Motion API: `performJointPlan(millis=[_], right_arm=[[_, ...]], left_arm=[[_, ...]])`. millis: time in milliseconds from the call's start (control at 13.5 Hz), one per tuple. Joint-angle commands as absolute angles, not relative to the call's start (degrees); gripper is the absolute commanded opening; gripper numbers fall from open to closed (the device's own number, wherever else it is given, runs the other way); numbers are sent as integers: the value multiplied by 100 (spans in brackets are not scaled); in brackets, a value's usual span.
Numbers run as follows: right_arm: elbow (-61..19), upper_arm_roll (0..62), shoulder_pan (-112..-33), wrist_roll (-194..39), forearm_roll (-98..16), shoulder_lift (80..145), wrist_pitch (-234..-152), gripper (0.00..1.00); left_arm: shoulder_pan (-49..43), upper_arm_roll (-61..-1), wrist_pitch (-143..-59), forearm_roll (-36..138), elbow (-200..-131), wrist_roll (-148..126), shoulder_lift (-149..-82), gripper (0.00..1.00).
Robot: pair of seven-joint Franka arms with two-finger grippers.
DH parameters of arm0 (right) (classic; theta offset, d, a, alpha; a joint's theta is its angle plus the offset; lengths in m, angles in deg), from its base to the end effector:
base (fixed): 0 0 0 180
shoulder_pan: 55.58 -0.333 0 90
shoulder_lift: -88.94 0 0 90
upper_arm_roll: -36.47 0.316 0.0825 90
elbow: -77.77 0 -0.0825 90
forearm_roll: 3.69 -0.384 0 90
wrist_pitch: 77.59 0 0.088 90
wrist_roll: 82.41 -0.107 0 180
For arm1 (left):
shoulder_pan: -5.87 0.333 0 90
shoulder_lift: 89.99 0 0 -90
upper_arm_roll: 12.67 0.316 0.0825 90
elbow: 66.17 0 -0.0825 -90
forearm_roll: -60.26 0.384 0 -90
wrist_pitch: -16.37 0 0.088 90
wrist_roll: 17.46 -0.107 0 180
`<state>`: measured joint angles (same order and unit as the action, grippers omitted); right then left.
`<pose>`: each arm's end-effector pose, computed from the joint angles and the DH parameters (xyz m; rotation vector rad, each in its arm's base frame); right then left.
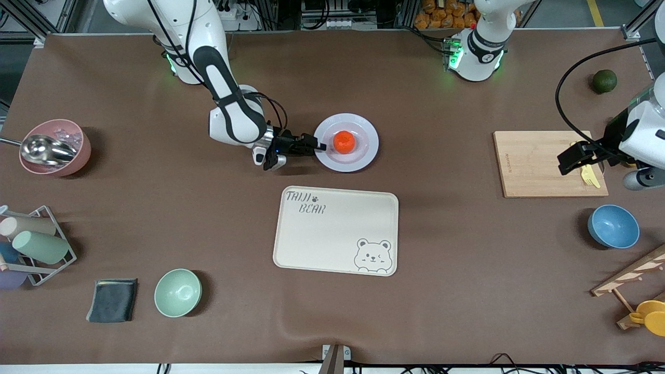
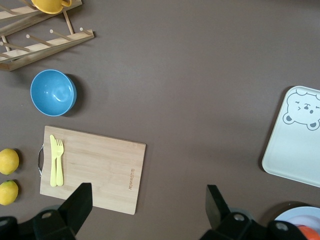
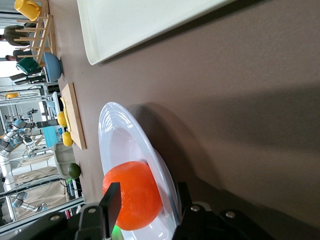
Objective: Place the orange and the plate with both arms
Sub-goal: 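Slide the white plate onto the bear tray with the right gripper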
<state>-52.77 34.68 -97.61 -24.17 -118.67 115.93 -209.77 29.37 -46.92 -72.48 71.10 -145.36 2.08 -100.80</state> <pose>0.3707 0.3362 0.1303 -2.1041 0.1200 0.0899 0.6006 -0.0571 0.6193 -3.0529 -0.2559 -0.0503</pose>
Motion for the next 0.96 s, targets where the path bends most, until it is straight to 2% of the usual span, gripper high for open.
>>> performJointPlan(millis=[0, 74, 148, 223, 297, 371, 594, 668, 890], right_arm=[[-5160, 3436, -9882, -2255, -12189, 11698, -21039, 37], [-5160, 3428, -9986, -2246, -12259, 11706, -21048, 25], [-5143, 3428, -9996, -2238, -12295, 11715, -21083, 10], [-5125, 3428, -9996, -2246, -12295, 11715, -21135, 0], [-5116, 3428, -9996, -2246, -12304, 11707, -21145, 0], [-5107, 3428, -9970, -2255, -12321, 11707, -21136, 0], [-5037, 3436, -9847, -2317, -12400, 11672, -21084, 0], [-5046, 3436, -9803, -2325, -12505, 11628, -21057, 0], [-5037, 3436, -9803, -2325, -12900, 11575, -20837, 0]], left_arm=[[2996, -4703, -7161, 6958, -14553, 100, -9975, 100], [2995, -4712, -7161, 6958, -14553, 100, -9975, 100], [2995, -4695, -7161, 6958, -14553, 100, -9905, 100], [3004, -4703, -7161, 6906, -14562, 91, -9878, 100], [3013, -4660, -7152, 6731, -14588, 30, -9852, 100], [2882, -4337, -7161, 6573, -14641, -205, -9739, 100], [1489, -2669, -7152, 6299, -14851, -699, -9527, 100], [1205, -2307, -7161, 6290, -14931, -770, -9439, 100], [878, -2049, -7187, 6229, -15054, -805, -9360, 100]])
